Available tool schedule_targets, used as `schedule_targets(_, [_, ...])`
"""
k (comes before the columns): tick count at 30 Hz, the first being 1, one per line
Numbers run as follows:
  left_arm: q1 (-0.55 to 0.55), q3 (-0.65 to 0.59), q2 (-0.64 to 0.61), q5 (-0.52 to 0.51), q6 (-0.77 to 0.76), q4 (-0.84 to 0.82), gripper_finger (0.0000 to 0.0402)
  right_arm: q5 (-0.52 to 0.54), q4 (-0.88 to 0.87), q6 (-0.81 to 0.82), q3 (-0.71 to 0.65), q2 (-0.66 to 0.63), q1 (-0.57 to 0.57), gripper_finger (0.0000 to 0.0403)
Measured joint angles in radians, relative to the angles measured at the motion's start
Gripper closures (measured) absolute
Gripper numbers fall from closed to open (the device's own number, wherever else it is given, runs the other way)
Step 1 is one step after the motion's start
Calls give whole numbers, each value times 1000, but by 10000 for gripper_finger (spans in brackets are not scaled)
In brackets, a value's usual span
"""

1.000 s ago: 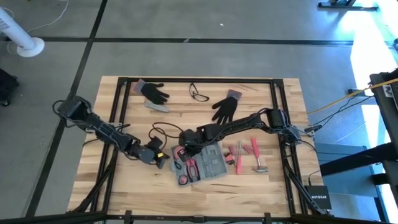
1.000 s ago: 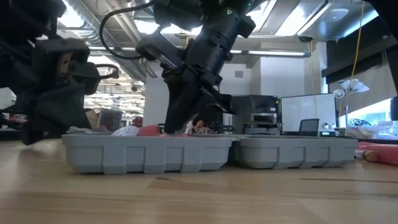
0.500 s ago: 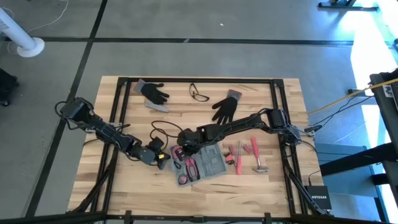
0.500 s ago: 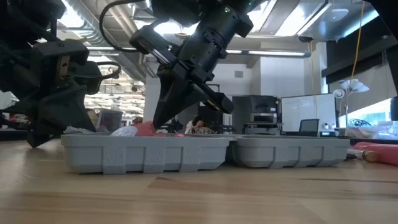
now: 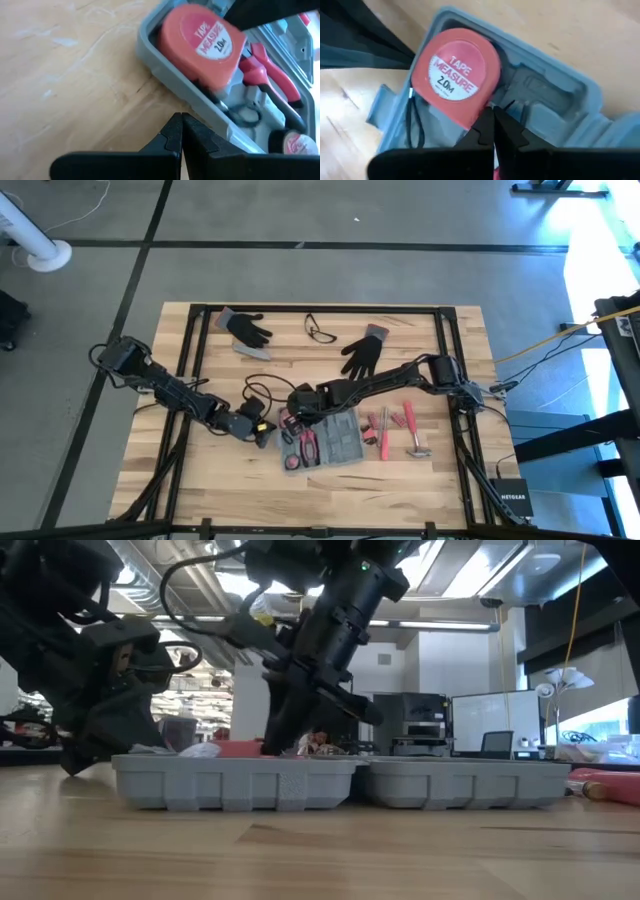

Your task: Prefit tool cases

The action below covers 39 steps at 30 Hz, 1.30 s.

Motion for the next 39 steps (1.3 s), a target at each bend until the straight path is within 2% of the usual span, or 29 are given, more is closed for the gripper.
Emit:
schedule_targets(7, [-11, 0, 0, 5, -2, 1, 401, -44, 14, -38, 1, -25, -25, 403])
schedule_targets(14, [-11, 0, 0, 9, -4, 4, 401, -99, 48, -37, 2, -21, 8, 403])
schedule_targets(19, [-12, -1, 0, 11, -3, 10, 401, -29, 69, -34, 2, -19, 21, 403])
schedule_targets(31, [-12, -1, 1, 13, -1, 14, 401, -27, 132, -27, 2, 3, 19, 403])
schedule_targets(36, [-12, -2, 1, 13, -2, 18, 401, 33, 165, -29, 0, 33, 20, 403])
schedule_targets(39, [-12, -2, 1, 19, -3, 18, 401, 32, 202, -35, 2, 64, 19, 403])
